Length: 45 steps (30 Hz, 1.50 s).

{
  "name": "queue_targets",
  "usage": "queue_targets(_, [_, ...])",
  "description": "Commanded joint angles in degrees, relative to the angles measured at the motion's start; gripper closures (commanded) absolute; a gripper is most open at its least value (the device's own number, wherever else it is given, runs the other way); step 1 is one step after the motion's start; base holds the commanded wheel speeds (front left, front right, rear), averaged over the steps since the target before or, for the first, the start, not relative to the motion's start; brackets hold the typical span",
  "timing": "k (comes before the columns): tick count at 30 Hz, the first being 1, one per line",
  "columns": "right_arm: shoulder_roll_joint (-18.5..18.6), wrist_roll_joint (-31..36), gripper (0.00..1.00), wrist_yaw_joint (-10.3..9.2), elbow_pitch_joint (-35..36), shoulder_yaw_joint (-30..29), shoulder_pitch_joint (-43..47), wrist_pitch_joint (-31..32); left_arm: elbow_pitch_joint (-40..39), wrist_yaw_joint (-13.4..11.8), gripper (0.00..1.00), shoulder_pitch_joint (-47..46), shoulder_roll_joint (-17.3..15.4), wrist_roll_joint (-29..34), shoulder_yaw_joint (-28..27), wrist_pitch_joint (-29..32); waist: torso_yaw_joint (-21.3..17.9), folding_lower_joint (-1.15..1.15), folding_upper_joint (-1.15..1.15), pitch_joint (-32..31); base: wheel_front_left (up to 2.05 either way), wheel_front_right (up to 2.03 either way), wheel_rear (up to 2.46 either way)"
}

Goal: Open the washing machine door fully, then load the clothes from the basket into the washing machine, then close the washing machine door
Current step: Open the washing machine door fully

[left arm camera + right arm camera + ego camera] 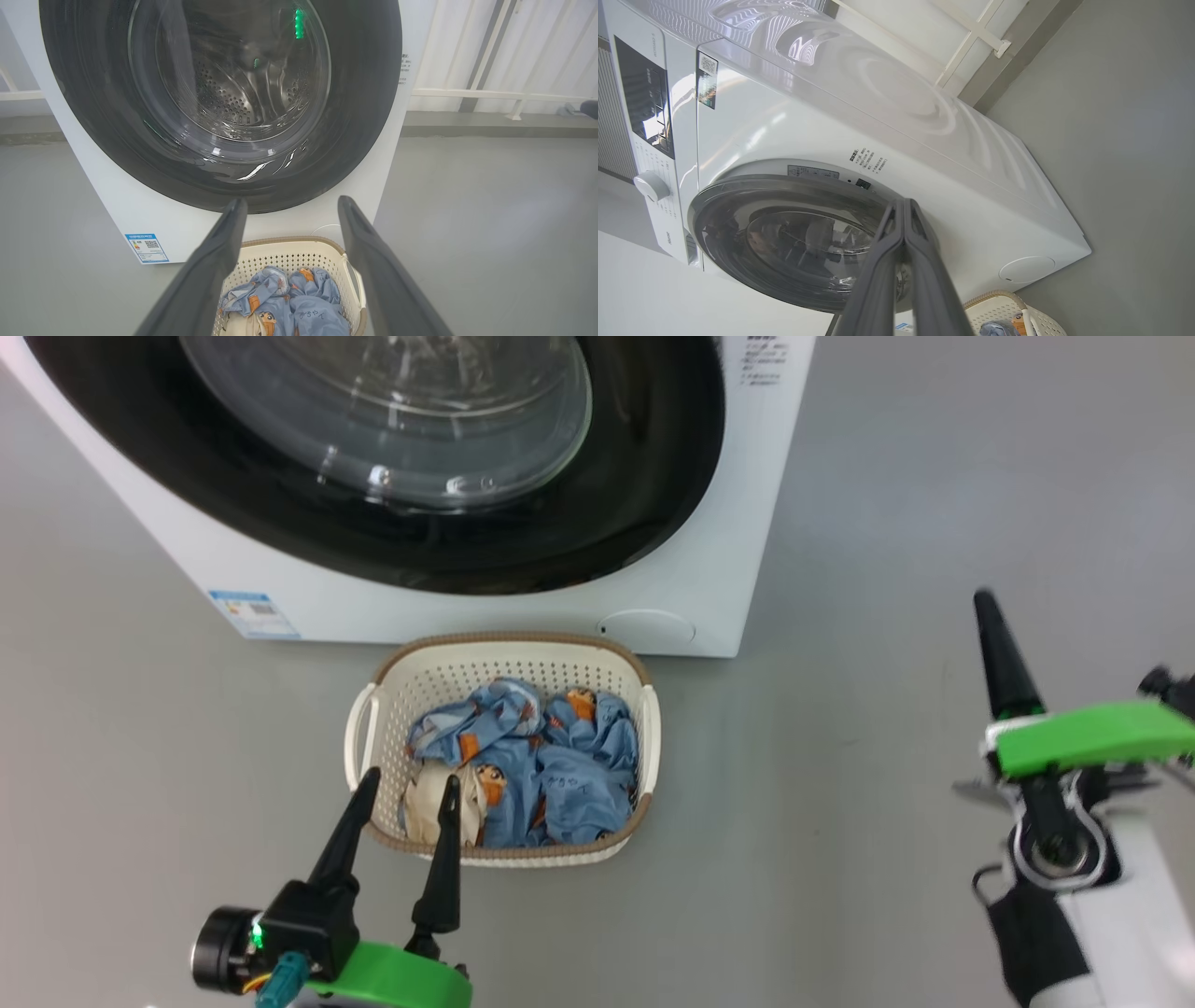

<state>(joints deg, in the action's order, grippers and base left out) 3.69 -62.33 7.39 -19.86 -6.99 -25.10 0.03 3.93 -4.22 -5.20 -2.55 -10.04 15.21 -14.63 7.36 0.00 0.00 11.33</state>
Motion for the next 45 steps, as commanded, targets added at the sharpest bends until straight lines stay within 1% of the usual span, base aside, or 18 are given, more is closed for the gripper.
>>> queue_targets(1, [0.3, 1.1, 1.0, 0.1, 1.5, 0.4, -3.4, 1.7, -1.8, -0.3, 0.0, -2.4, -0.3, -0.6, -1.2, -0.4, 2.1, 0.0, 0.0, 2.9, 0.0, 0.0, 0.0])
queue_targets(11, [2.1, 3.8, 1.0, 0.1, -0.7, -4.7, -17.5, 13.8, -2.1, -1.0, 0.0, -6.6, -0.3, -2.2, 1.7, -0.4, 5.6, 0.0, 0.0, 8.8, 0.0, 0.0, 0.0])
queue_targets(12, [2.1, 3.8, 1.0, 0.1, -0.7, -4.7, -17.5, 13.8, -2.1, -1.0, 0.0, -6.6, -0.3, -2.2, 1.7, -0.4, 5.6, 0.0, 0.0, 8.8, 0.0, 0.0, 0.0])
queue_targets(18, [2.5, 4.9, 1.0, 0.1, -1.7, -6.1, -25.2, 19.9, -1.9, -1.8, 0.0, -8.3, -0.3, -3.4, 3.4, -0.4, 7.3, 0.0, 0.0, 11.2, 0.0, 0.0, 0.0])
queue_targets(24, [2.6, 6.3, 1.0, 0.1, -4.5, -7.1, -32.2, 24.7, -1.9, -2.2, 0.0, -9.6, -0.3, -4.1, 4.9, -0.4, 8.5, 0.0, 0.0, 12.6, 0.0, 0.0, 0.0])
queue_targets(27, [2.5, 7.3, 1.0, 0.1, -6.3, -7.5, -35.7, 26.3, -1.9, -2.4, 0.0, -10.1, -0.3, -4.4, 5.5, -0.4, 9.0, 0.0, 0.0, 13.1, 0.0, 0.0, 0.0])
queue_targets(37, [1.6, 10.8, 1.0, 0.1, -13.4, -9.3, -45.1, 28.1, -1.7, -2.8, 0.0, -10.9, -0.3, -5.2, 6.4, -0.4, 10.2, 0.0, 0.0, 14.7, 0.0, 0.0, 0.0])
queue_targets(41, [1.3, 11.3, 1.0, 0.1, -16.1, -9.7, -47.9, 29.4, -1.8, -2.9, 0.0, -11.2, -0.3, -5.3, 6.5, -0.4, 10.4, 0.0, 0.0, 15.3, 0.0, 0.0, 0.0])
queue_targets(45, [0.8, 10.3, 1.0, 0.1, -19.5, -10.8, -50.5, 31.5, -1.7, -2.8, 0.0, -11.3, -0.3, -5.4, 6.5, -0.4, 10.5, 0.0, 0.0, 15.7, 0.0, 0.0, 0.0])
